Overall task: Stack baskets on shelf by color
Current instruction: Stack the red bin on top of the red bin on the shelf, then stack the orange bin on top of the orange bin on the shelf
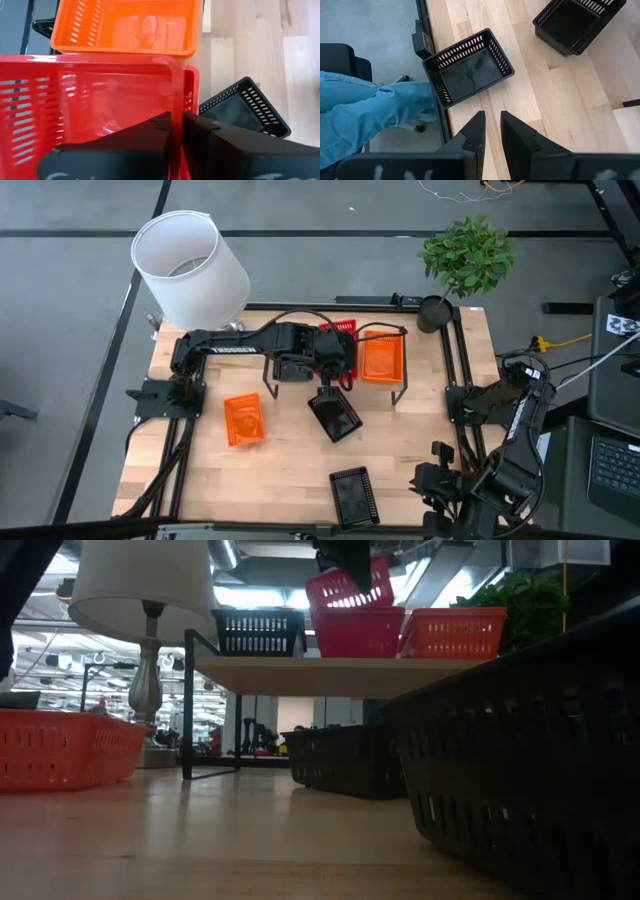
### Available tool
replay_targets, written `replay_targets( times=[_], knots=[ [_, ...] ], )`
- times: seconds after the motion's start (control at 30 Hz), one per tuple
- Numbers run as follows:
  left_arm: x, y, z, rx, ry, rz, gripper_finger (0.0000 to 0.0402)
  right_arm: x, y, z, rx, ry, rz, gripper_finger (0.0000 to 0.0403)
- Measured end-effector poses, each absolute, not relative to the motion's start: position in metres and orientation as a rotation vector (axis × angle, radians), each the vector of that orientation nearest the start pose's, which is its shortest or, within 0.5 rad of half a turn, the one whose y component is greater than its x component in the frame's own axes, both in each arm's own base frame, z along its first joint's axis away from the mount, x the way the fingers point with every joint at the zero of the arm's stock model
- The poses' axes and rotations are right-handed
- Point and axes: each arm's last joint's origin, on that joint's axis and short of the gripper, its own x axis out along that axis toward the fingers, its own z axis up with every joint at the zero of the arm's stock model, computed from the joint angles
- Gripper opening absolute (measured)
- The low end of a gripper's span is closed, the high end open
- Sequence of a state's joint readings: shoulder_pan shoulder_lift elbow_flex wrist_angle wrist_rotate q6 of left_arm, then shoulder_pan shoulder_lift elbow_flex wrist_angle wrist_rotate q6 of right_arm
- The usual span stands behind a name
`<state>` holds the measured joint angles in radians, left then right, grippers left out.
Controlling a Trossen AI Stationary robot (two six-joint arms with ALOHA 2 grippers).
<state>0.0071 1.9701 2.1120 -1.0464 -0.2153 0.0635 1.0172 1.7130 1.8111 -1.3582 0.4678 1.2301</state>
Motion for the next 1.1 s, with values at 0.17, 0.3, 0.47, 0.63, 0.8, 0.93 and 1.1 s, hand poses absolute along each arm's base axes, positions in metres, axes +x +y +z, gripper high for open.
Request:
replay_targets(
  times=[0.17, 0.3, 0.47, 0.63, 0.8, 0.93, 1.1],
  knots=[
    [0.416, 0.009, 0.365, 0.153, 0.907, 0.182, 0.0063, 0.181, 0.269, 0.359, 0.263, 1.023, -0.143, 0.0059],
    [0.416, 0.009, 0.366, 0.152, 0.902, 0.183, 0.0085, 0.181, 0.269, 0.359, 0.264, 1.025, -0.142, 0.0059],
    [0.415, 0.002, 0.380, 0.141, 0.850, 0.179, 0.0091, 0.181, 0.269, 0.359, 0.264, 1.025, -0.142, 0.0059],
    [0.404, -0.019, 0.407, 0.117, 0.808, 0.148, 0.0092, 0.180, 0.269, 0.359, 0.262, 1.025, -0.140, 0.0059],
    [0.382, -0.046, 0.416, 0.010, 0.916, 0.124, 0.0091, 0.181, 0.270, 0.359, 0.262, 1.025, -0.140, 0.0059],
    [0.353, -0.076, 0.406, -0.096, 1.166, 0.120, 0.0088, 0.181, 0.270, 0.359, 0.270, 1.020, -0.136, 0.0059],
    [0.337, -0.124, 0.380, -0.083, 1.291, 0.032, 0.0087, 0.181, 0.270, 0.359, 0.270, 1.018, -0.135, 0.0059]
  ],
)
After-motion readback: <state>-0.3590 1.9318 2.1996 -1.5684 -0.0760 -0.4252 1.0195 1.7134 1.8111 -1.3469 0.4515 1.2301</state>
